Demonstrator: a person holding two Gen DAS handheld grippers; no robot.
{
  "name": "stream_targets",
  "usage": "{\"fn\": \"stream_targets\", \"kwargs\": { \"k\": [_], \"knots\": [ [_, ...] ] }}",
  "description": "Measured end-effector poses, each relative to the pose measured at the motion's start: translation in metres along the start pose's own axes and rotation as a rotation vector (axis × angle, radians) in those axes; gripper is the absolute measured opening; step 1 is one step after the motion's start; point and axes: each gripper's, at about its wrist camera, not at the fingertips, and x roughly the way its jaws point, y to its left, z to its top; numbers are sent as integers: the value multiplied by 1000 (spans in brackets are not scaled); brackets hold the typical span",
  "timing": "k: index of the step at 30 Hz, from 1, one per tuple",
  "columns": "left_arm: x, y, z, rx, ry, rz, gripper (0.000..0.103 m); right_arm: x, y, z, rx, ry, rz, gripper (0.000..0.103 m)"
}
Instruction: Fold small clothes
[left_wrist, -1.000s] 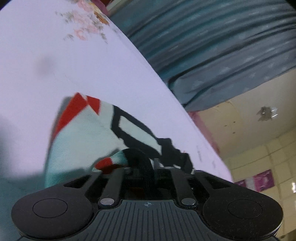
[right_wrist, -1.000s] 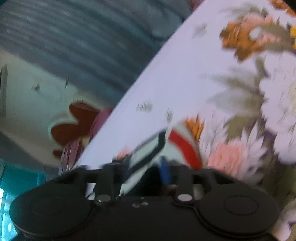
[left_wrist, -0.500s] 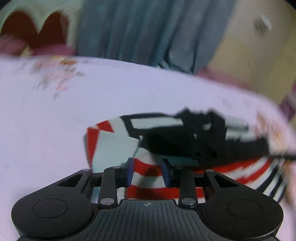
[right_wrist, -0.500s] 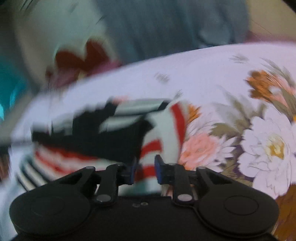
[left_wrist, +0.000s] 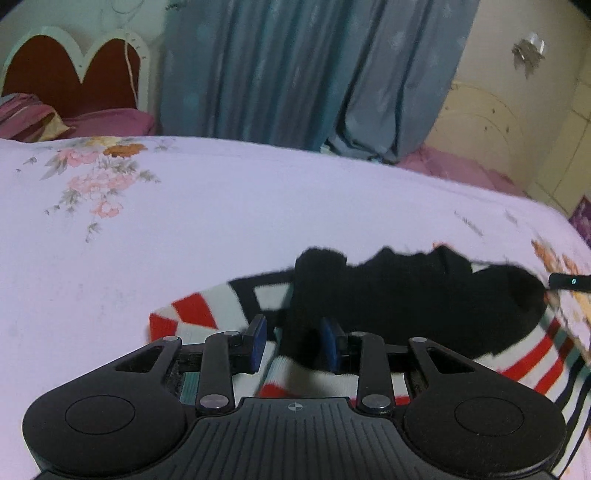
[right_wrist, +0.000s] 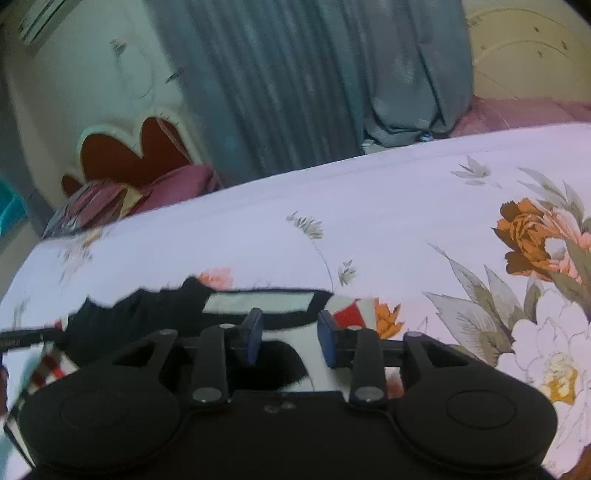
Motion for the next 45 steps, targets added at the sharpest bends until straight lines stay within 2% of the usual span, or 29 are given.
{"fn": "stream_targets", "kwargs": {
  "k": [1,3,5,8,10,11,12,13,15,17,20,22,23,27,29,30,31,32,34,35,38,41,42,43,45],
  "knots": [
    [4,-1,0,13,12,2,32,2,1,-2,-18,16,4,41],
    [8,-3,0,25,26,5,32,9,3,-1,-43,40,6,45],
    [12,-8,3,33,47,1,32,13,10,-1,-55,53,15,47],
    [20,-16,4,68,68,26,32,28,20,-3,-114,87,-25,46],
    [21,-19,4,78,68,41,31,37,30,-6,-176,104,-55,42],
    [19,-20,3,82,62,42,25,41,35,-8,-210,111,-83,41],
    [17,-21,1,88,47,50,3,43,39,-10,-240,111,-102,27],
    [12,-20,0,80,28,47,3,43,44,-11,-271,110,-103,7],
    [-4,-16,-5,45,-39,62,3,39,54,-10,-323,91,-107,7],
    [-19,-9,-10,13,-88,92,3,25,55,-6,-317,16,-125,7],
    [-8,-5,-13,13,-48,168,3,26,48,-3,-319,-15,-165,7],
    [3,-9,-14,40,-19,193,3,45,38,-8,-289,59,-174,7],
    [5,-12,-12,61,-12,207,3,50,34,-12,-280,62,-172,7],
    [2,-8,-12,60,-9,195,3,49,30,-11,-235,59,-176,8],
    [-8,-9,-8,33,-16,185,8,41,39,-6,-238,58,-217,30],
    [-15,-17,-7,45,-36,182,18,33,47,-5,-256,30,-232,48],
    [-20,-29,-6,64,-52,173,34,22,58,-6,-274,-17,-209,57],
    [-22,-43,-4,77,-51,166,40,18,67,-8,-287,-31,-157,55],
    [-19,-74,-6,100,-37,91,45,23,93,-13,-326,8,-92,43],
    [-13,-89,-9,117,-26,55,46,28,105,-17,-339,23,-64,41],
    [4,-117,-18,149,13,24,47,45,138,-29,-389,68,-2,40],
    [5,-110,-30,164,9,44,50,56,148,-45,-460,134,15,40],
    [0,-101,-34,159,1,51,54,51,142,-48,-488,126,14,42],
    [-6,-89,-38,154,-3,79,58,44,134,-48,-489,123,5,45],
    [-23,-61,-53,169,-16,178,61,28,104,-46,-421,115,-40,44]
  ]
}}
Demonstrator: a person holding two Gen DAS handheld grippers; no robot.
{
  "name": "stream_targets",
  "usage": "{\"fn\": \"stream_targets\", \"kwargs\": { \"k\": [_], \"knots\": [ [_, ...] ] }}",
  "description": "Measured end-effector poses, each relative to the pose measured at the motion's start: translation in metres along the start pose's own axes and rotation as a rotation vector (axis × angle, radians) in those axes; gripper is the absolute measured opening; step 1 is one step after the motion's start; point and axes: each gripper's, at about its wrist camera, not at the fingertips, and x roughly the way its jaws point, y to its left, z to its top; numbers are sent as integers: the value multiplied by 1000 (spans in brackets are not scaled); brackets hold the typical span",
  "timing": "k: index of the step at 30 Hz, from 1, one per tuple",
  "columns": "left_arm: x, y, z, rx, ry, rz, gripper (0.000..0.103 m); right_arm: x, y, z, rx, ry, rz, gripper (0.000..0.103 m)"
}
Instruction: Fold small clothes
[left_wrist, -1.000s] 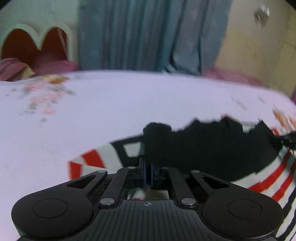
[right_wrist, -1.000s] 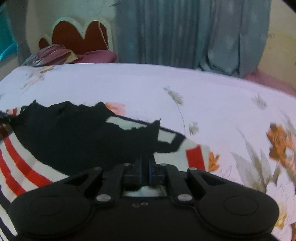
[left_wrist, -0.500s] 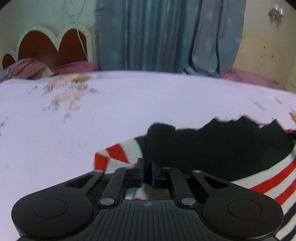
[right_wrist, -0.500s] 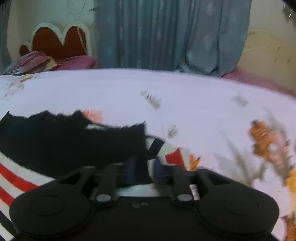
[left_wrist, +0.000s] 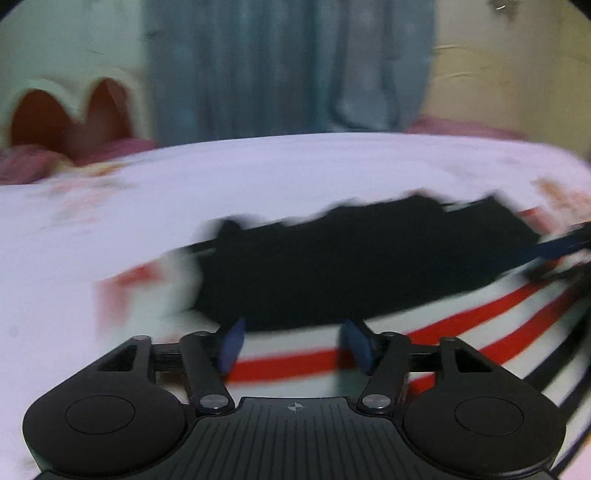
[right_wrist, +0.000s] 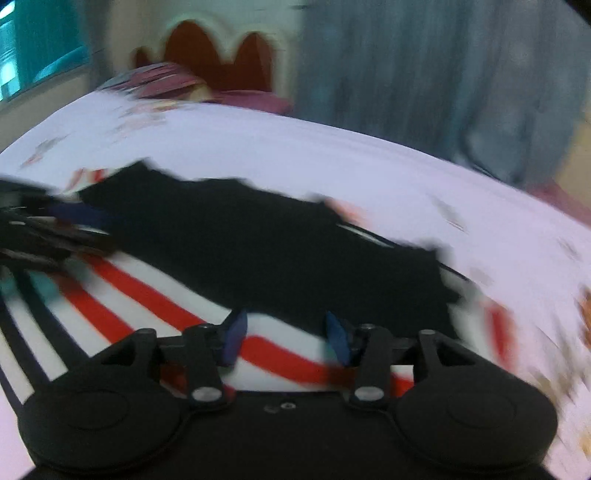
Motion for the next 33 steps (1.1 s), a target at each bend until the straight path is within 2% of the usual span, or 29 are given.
{"fn": "stream_targets", "kwargs": {
  "k": [2,4,6,7,9,11,14,17,18,21,24,26,27,29,31,33],
  "knots": [
    [-10,20,-14,-8,-2,-5,61,-13,-37,-21,79,8,-92,42],
    [-16,17,-12,5,5,12,61,-24,-57,-37,133,-18,-54,41],
    [-26,3,-7,4,-27,48,61,-34,-46,-32,122,-25,-99,38],
    [-35,-4,-5,1,-53,29,61,-43,-36,-27,126,-63,-115,39],
    [-48,-27,-5,-7,-82,-42,61,-57,-16,-22,122,-126,-73,39],
    [-50,-58,-10,57,-63,-96,61,-51,12,-17,58,-102,-30,37],
    [-43,-88,-22,120,-30,-104,61,-30,39,-20,14,-5,-25,38],
    [-50,-77,-34,56,-27,-110,62,-36,41,-33,6,12,-47,38],
    [-54,-66,-38,30,-20,-99,68,-43,34,-40,20,17,-57,39],
    [-68,-38,-61,-10,2,-40,69,-67,5,-71,122,25,-25,39],
    [-82,-47,-62,-56,-20,-16,69,-82,6,-71,164,-22,-58,36],
    [-87,-67,-59,-55,-55,-44,69,-87,20,-68,204,-79,-21,37],
    [-87,-79,-57,-42,-58,-58,69,-84,33,-66,209,-76,-6,36],
    [-84,-97,-58,-3,-48,-62,69,-76,59,-65,173,-43,25,36],
    [-82,-97,-61,14,-39,-27,69,-70,79,-72,87,-17,-21,37],
    [-89,-76,-69,-8,-39,25,69,-78,75,-81,31,-5,-70,36]
  ]
}}
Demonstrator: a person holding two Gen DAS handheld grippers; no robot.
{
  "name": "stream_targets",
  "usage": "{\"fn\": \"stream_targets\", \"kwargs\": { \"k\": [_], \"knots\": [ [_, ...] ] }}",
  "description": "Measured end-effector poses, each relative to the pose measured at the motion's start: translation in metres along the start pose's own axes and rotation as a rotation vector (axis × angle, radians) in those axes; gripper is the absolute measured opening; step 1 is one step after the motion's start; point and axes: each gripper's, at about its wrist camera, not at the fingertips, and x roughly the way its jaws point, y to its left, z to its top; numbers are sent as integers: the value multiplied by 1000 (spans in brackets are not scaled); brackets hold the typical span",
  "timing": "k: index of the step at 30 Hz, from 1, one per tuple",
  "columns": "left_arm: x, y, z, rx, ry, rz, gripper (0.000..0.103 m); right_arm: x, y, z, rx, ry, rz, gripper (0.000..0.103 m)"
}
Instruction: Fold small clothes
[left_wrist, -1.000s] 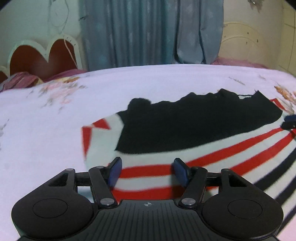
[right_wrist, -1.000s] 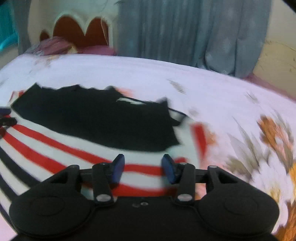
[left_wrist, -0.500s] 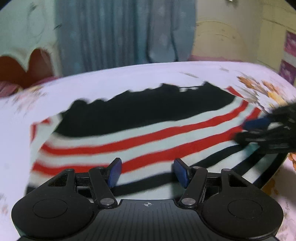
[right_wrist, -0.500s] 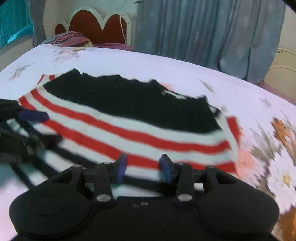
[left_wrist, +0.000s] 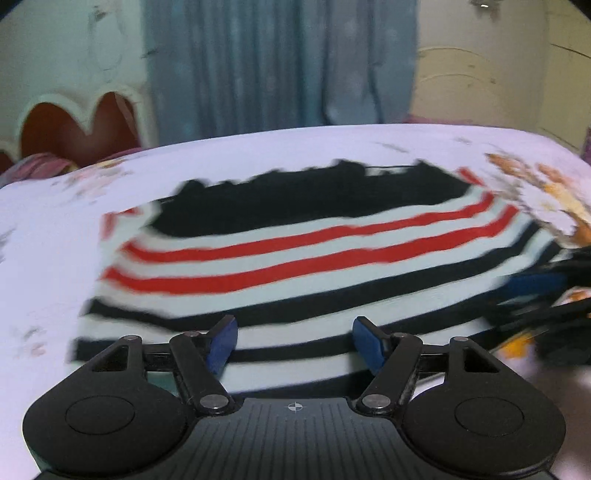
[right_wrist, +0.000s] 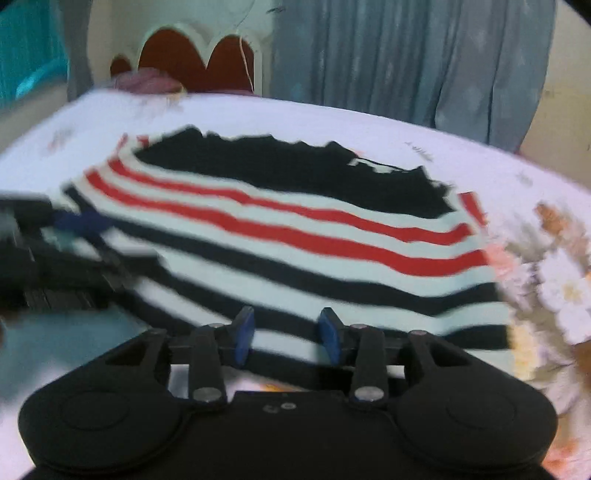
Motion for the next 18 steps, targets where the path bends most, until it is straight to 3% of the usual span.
{"fn": "stream_targets", "kwargs": {
  "k": [2,3,5,7,9,11,15,17,18],
  "knots": [
    [-6,31,-11,-28,10,94,69,-15,-31,-13,21,21,-135,33],
    [-8,48,-17,-57,23,102,69,-25,-52,-23,60,29,-190,33],
    [-12,69,-26,-106,25,69,69,-33,-89,-43,181,73,-163,40],
    [-11,62,-26,-59,32,86,69,-35,-108,-55,258,97,-105,34],
    [-9,58,-24,-63,42,96,69,-42,-110,-51,290,52,-119,33],
    [-8,59,-23,-85,43,96,69,-51,-111,-44,339,-13,-79,34],
    [-13,60,-23,-99,27,97,69,-38,-117,-33,375,-19,-37,36],
    [-20,65,-23,-117,-10,116,69,-30,-124,-32,399,11,-8,33],
    [-21,67,-24,-125,-13,134,69,-31,-126,-34,408,13,2,24]
  ]
}}
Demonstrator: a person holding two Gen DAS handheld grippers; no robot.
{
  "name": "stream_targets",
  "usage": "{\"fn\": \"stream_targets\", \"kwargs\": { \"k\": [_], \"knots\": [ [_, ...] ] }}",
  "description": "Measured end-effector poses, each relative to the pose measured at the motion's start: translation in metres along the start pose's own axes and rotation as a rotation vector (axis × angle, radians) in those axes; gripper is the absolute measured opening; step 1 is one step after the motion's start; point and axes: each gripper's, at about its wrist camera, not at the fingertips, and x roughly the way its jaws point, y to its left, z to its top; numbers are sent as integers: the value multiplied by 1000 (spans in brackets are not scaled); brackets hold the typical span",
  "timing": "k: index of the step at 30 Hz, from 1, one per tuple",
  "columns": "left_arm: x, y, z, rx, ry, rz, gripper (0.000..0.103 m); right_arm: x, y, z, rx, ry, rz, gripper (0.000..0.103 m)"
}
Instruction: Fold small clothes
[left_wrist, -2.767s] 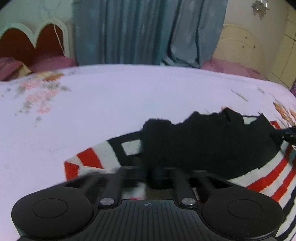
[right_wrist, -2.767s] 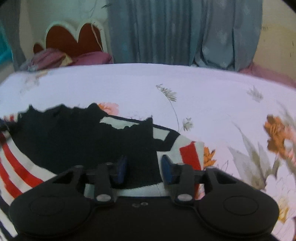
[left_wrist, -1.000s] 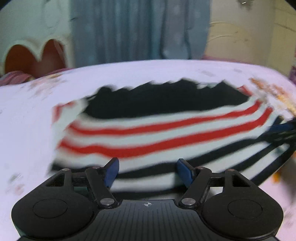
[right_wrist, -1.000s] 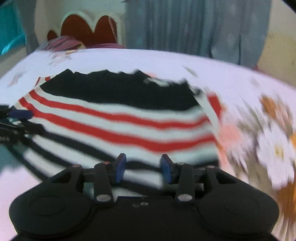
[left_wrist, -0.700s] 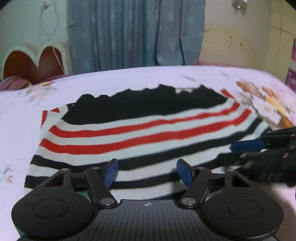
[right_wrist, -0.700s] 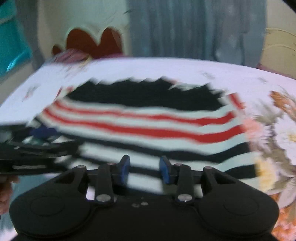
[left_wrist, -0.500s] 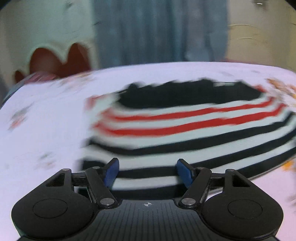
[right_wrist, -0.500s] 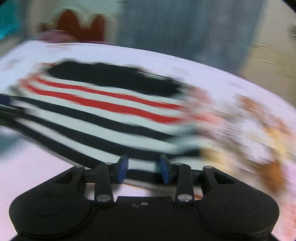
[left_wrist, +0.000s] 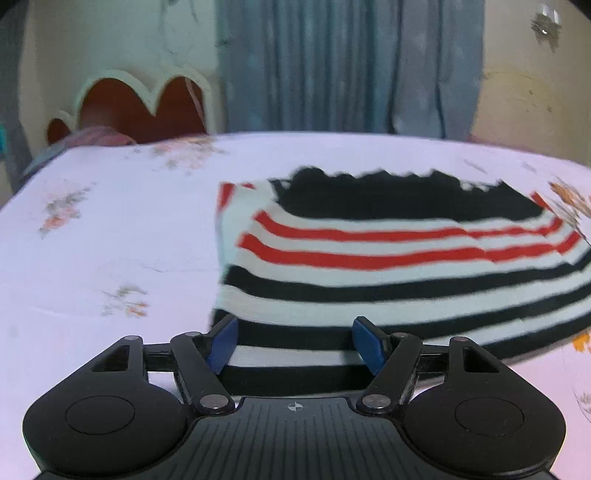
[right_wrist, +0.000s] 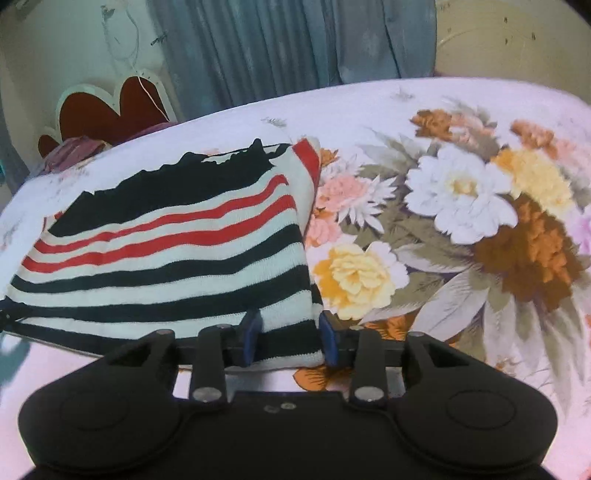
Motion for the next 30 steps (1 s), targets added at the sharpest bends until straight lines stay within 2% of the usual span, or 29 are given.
{"fn": "stream_targets", "kwargs": {
  "k": [1,3,5,6,7,9,10,12,13,14,16,17,18,19,20,22,24,25,26,28,30],
  "knots": [
    [3,3,0,-4,23,4,69,-1,-1,1,-3,5,7,7],
    [12,8,-1,-22,74,-3,69,-3,0,-1,-33,19,6,6],
    [17,9,-2,0,98,-11,69,-6,2,-11,-85,43,-37,6],
    [19,11,-2,4,103,-11,73,-3,2,-18,-108,48,-54,6],
    [22,16,-3,-20,120,-10,78,-4,1,-22,-100,30,-52,6],
    [24,30,-4,-92,134,-39,79,-4,3,-17,-81,37,-67,7],
    [19,31,-2,-94,124,-6,79,-5,6,-15,-92,37,-84,12],
    [3,26,2,-45,55,28,79,-16,15,-12,-140,-17,-158,23],
    [0,24,1,-32,38,34,79,-24,18,-10,-164,-68,-177,22],
    [4,22,0,-23,60,47,79,-32,22,-9,-182,-107,-167,22],
    [18,25,-6,-28,111,67,79,-30,28,-7,-197,-101,-117,15],
    [22,32,-11,-61,111,52,80,-22,32,-9,-217,-62,-100,12],
    [23,39,-14,-99,105,47,85,-9,33,-13,-241,2,-107,9],
    [23,44,-17,-127,105,54,87,4,30,-19,-256,61,-128,7],
    [22,49,-17,-154,107,51,87,3,28,-22,-257,31,-121,7],
    [14,57,-19,-195,96,68,87,-2,29,-19,-234,44,-128,5],
    [13,69,-23,-236,100,72,86,-15,35,-17,-246,-3,-132,11],
    [14,74,-26,-250,104,68,87,-19,36,-17,-250,-24,-116,10],
    [15,74,-27,-245,105,67,87,-19,37,-17,-253,-24,-105,7],
    [17,70,-27,-230,108,83,87,-2,34,-22,-264,64,-155,4],
    [17,65,-27,-226,110,95,87,-2,35,-24,-264,49,-154,4]
  ]
}}
